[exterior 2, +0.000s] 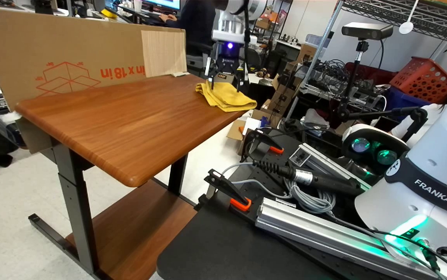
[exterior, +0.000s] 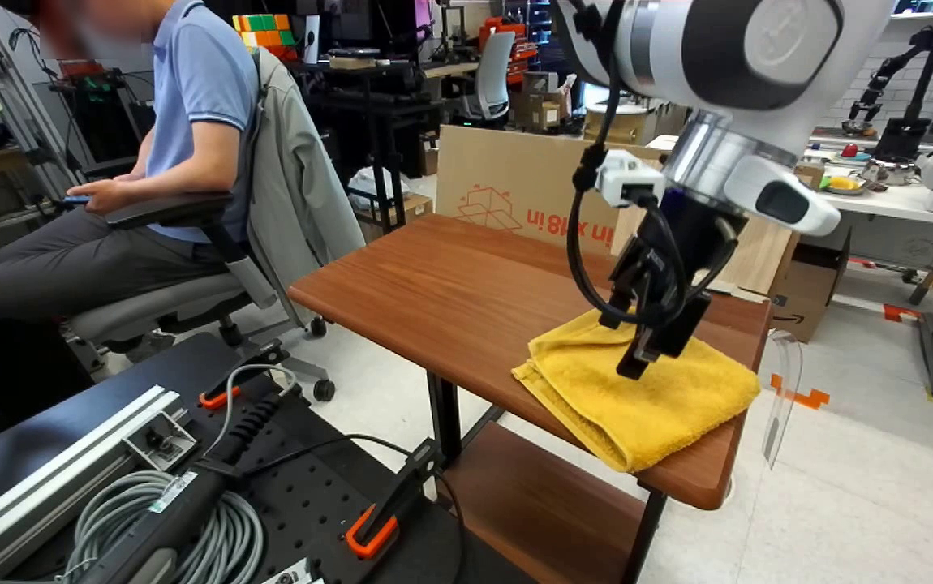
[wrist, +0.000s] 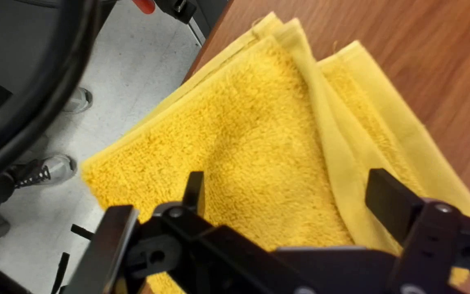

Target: Use the towel to wipe the table

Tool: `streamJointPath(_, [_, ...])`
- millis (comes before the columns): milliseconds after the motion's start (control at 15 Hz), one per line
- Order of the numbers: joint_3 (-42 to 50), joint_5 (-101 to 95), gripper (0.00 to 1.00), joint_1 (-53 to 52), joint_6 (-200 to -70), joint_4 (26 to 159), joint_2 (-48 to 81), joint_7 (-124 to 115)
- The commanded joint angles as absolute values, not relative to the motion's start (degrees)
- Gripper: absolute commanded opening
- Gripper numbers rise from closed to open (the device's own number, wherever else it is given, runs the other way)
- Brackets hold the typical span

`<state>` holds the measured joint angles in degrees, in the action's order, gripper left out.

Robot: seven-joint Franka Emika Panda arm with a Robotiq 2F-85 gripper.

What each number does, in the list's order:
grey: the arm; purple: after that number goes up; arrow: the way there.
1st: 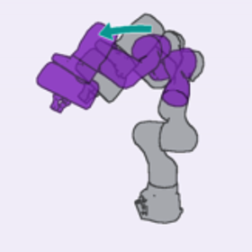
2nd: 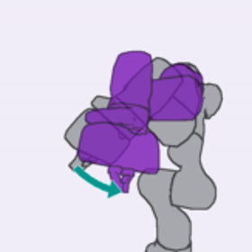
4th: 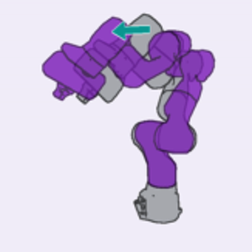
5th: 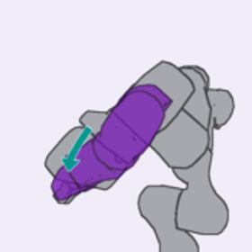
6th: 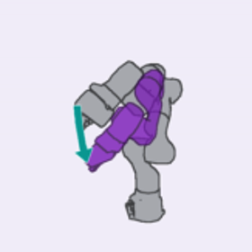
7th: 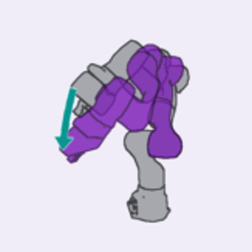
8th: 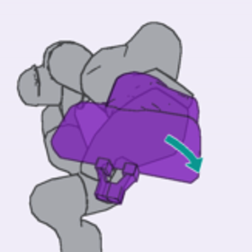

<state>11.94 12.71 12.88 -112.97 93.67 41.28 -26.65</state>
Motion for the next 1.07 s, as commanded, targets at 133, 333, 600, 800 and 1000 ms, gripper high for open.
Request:
streamJointPath(133, [12.4, 13.0, 1.00, 12.7, -116.0, 92.5, 44.9, -28.0])
streamJointPath(333, [12.4, 12.9, 1.00, 12.7, -115.9, 92.4, 45.0, -28.2])
streamJointPath(600, [11.5, 16.4, 1.00, 15.5, -114.9, 84.7, 49.6, -28.9])
streamJointPath(800, [11.0, 20.0, 1.00, 17.6, -111.2, 76.2, 55.1, -32.8])
streamJointPath(1000, [9.8, 23.0, 1.00, 18.9, -105.9, 68.8, 59.4, -37.7])
